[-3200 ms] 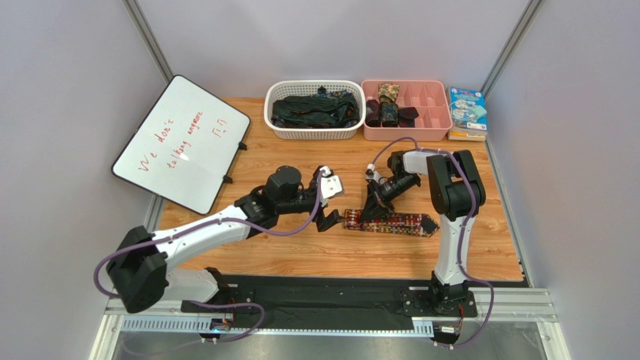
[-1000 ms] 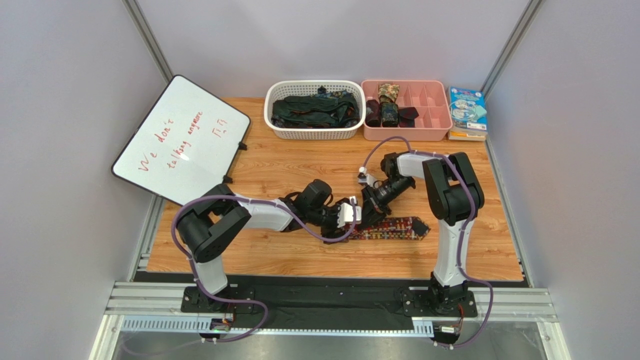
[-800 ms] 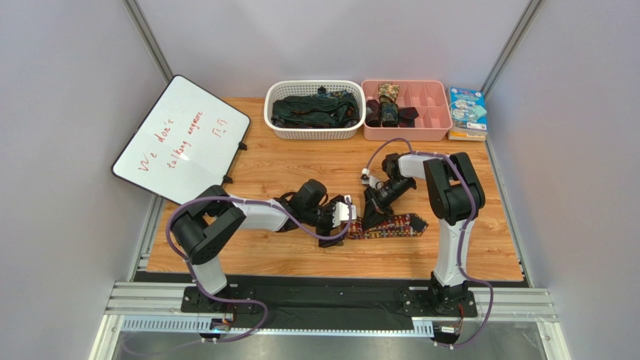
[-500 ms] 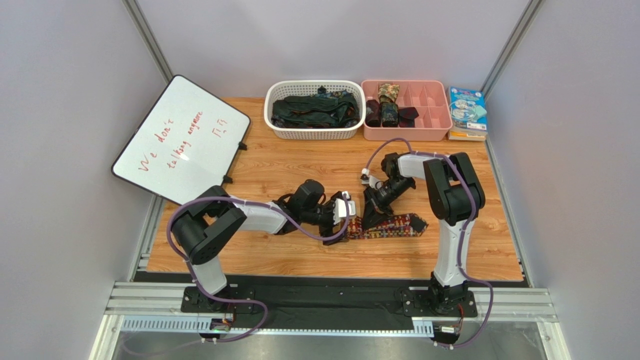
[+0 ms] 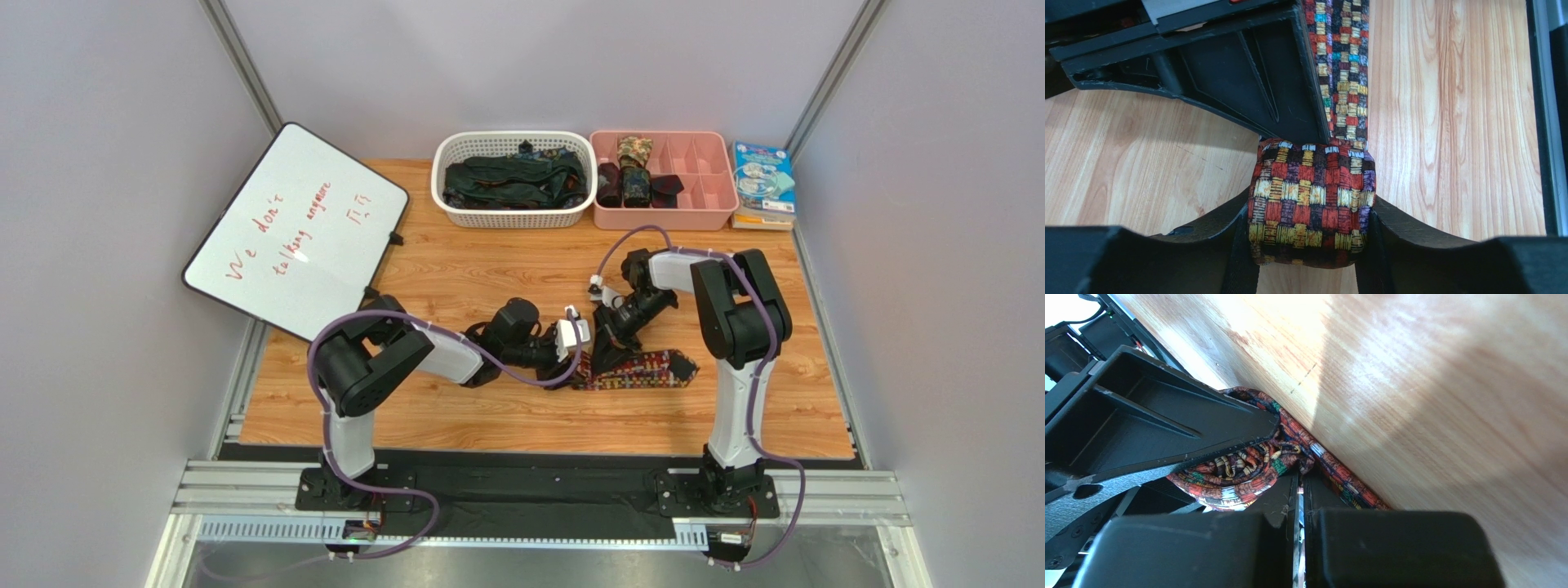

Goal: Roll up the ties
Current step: Roll the tie at the center of the board.

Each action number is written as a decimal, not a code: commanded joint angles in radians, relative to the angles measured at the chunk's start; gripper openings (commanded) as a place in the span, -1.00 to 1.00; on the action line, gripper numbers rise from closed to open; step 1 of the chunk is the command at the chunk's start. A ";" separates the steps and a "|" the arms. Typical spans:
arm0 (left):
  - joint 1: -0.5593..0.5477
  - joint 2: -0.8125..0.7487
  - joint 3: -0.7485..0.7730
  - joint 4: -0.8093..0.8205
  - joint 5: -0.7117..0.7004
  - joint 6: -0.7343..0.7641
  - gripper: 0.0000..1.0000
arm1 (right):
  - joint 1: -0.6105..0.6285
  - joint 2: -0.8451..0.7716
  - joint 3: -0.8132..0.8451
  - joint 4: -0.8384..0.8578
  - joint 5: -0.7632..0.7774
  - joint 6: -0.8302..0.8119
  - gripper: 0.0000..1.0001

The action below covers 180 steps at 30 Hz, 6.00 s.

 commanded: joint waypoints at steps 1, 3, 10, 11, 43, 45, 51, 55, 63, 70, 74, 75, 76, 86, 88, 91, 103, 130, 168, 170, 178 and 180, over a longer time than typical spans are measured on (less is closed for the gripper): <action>-0.012 0.034 0.035 0.129 0.011 -0.112 0.00 | 0.023 0.090 -0.018 0.163 0.196 0.063 -1.00; -0.013 0.040 0.031 0.152 0.026 -0.133 -0.06 | 0.023 0.090 -0.018 0.168 0.193 0.068 -1.00; -0.013 0.050 0.019 0.221 0.066 -0.227 -0.03 | 0.023 0.102 -0.024 0.174 0.201 0.069 -1.00; -0.013 0.047 0.014 0.222 0.073 -0.232 -0.02 | 0.023 0.104 -0.024 0.175 0.200 0.069 -1.00; -0.130 0.025 0.132 -0.604 -0.176 0.241 -0.35 | -0.024 -0.043 0.010 0.025 0.085 -0.032 -0.63; -0.128 0.039 0.146 -0.673 -0.174 0.248 -0.37 | -0.053 -0.081 0.016 -0.012 0.051 -0.046 -0.47; -0.127 0.102 0.261 -0.831 -0.171 0.252 -0.39 | -0.119 -0.161 -0.010 -0.070 -0.058 -0.090 -0.33; -0.122 0.125 0.319 -0.876 -0.171 0.221 -0.40 | -0.126 -0.204 -0.065 -0.040 -0.133 -0.084 -0.22; -0.116 0.137 0.348 -0.908 -0.170 0.179 -0.40 | -0.126 -0.197 -0.142 0.122 -0.215 0.009 -0.14; -0.116 0.146 0.350 -0.911 -0.182 0.166 -0.40 | -0.115 -0.151 -0.150 0.188 -0.280 0.040 -0.16; -0.113 0.152 0.351 -0.896 -0.191 0.133 -0.41 | -0.100 -0.151 -0.170 0.191 -0.281 0.040 -0.31; -0.111 0.152 0.351 -0.894 -0.190 0.118 -0.41 | -0.098 -0.146 -0.170 0.191 -0.275 0.040 -0.45; -0.111 0.152 0.351 -0.891 -0.190 0.114 -0.40 | -0.097 -0.140 -0.167 0.188 -0.262 0.040 -0.68; -0.076 0.108 0.324 -0.836 -0.204 0.066 -0.02 | -0.115 -0.103 -0.151 0.163 -0.052 0.006 -1.00; -0.076 0.064 0.299 -0.796 -0.188 0.064 0.11 | -0.119 -0.109 -0.162 0.163 0.004 -0.001 -1.00; -0.075 0.036 0.290 -0.752 -0.177 0.045 0.39 | -0.121 -0.121 -0.181 0.172 0.078 -0.007 -1.00; -0.075 -0.010 0.319 -0.689 -0.151 0.000 0.71 | -0.121 -0.141 -0.156 0.188 0.297 0.040 -1.00; -0.076 0.034 0.071 0.074 -0.072 -0.120 0.50 | -0.066 -0.033 -0.101 0.235 0.269 0.100 -1.00; -0.095 0.137 0.425 -0.881 -0.317 0.117 -0.18 | -0.138 -0.099 -0.084 0.056 -0.049 0.000 -1.00; -0.078 0.122 0.414 -0.849 -0.297 0.086 -0.01 | -0.138 -0.079 -0.079 0.057 -0.012 0.003 -1.00; -0.038 -0.064 0.229 -0.539 -0.155 0.012 0.58 | -0.143 -0.056 -0.093 0.080 0.178 0.039 -1.00; -0.036 -0.082 0.200 -0.464 -0.115 -0.001 0.61 | -0.144 -0.046 -0.086 0.082 0.236 0.040 -1.00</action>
